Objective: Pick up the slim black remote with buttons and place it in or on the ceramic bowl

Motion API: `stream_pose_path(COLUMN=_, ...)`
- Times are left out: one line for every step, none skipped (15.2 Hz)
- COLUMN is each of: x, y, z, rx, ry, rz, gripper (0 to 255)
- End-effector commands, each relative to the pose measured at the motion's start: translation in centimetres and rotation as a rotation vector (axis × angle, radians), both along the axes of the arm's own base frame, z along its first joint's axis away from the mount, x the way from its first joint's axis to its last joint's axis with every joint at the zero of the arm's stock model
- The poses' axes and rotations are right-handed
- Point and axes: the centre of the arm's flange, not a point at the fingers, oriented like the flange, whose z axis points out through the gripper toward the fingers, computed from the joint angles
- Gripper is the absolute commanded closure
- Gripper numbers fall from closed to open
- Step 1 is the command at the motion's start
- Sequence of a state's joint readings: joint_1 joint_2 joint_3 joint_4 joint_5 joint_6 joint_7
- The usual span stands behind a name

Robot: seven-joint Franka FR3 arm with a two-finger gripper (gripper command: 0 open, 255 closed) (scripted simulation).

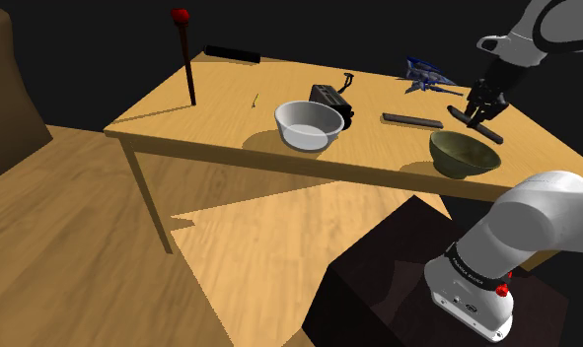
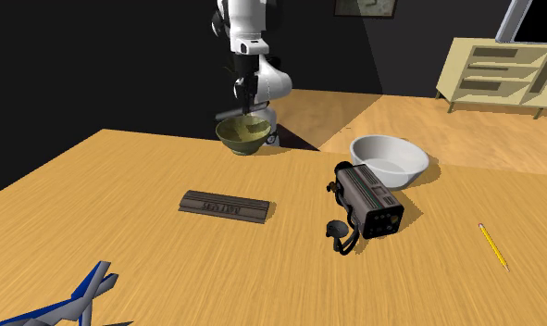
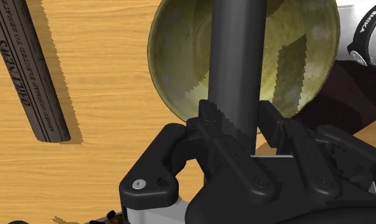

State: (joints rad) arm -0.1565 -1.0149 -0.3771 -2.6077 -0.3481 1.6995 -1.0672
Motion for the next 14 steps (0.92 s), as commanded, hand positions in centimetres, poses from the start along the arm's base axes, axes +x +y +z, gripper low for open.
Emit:
stream_pose_path(x=-0.8, y=0.6, z=-0.7, rx=-0.001, ry=0.001, rz=-0.001, gripper=255)
stream_pose_path(x=-0.8, y=0.6, z=-1.2, rx=-0.001, ry=0.001, rz=-0.001, gripper=255)
stream_pose_path(x=-0.8, y=0.6, z=-1.8, rx=-0.001, ry=0.001, rz=-0.001, gripper=255)
stream_pose_path(x=-0.8, y=0.6, z=-2.3, rx=-0.001, ry=0.001, rz=-0.001, gripper=255)
stream_pose_path(x=-0.8, y=0.6, z=-2.8, rx=-0.001, ry=0.001, rz=-0.001, gripper=255)
stream_pose_path(x=-0.8, y=0.6, z=-3.3, rx=-0.001, ry=0.001, rz=-0.001, gripper=255)
stream_pose_path(x=-0.8, y=0.6, z=-3.9, rx=-0.001, ry=0.001, rz=-0.001, gripper=255)
stream_pose_path(x=-0.8, y=0.6, z=-4.4, rx=-0.001, ry=0.001, rz=-0.001, gripper=255)
stream_pose_path(x=-0.8, y=0.6, z=-4.9, rx=-0.001, ry=0.001, rz=-0.001, gripper=255)
stream_pose_path(x=-0.8, y=0.6, z=-5.5, rx=-0.001, ry=0.001, rz=-0.001, gripper=255)
stream_pose_path(x=-0.8, y=0.6, z=-5.7, rx=-0.001, ry=0.001, rz=-0.001, gripper=255)
stream_pose_path(x=-0.8, y=0.6, z=-5.7, rx=-0.001, ry=0.001, rz=-0.001, gripper=255)
stream_pose_path(x=-0.8, y=0.6, z=-5.7, rx=-0.001, ry=0.001, rz=-0.001, gripper=255)
stream_pose_path(x=-0.8, y=0.6, z=-5.7, rx=-0.001, ry=0.001, rz=-0.001, gripper=255)
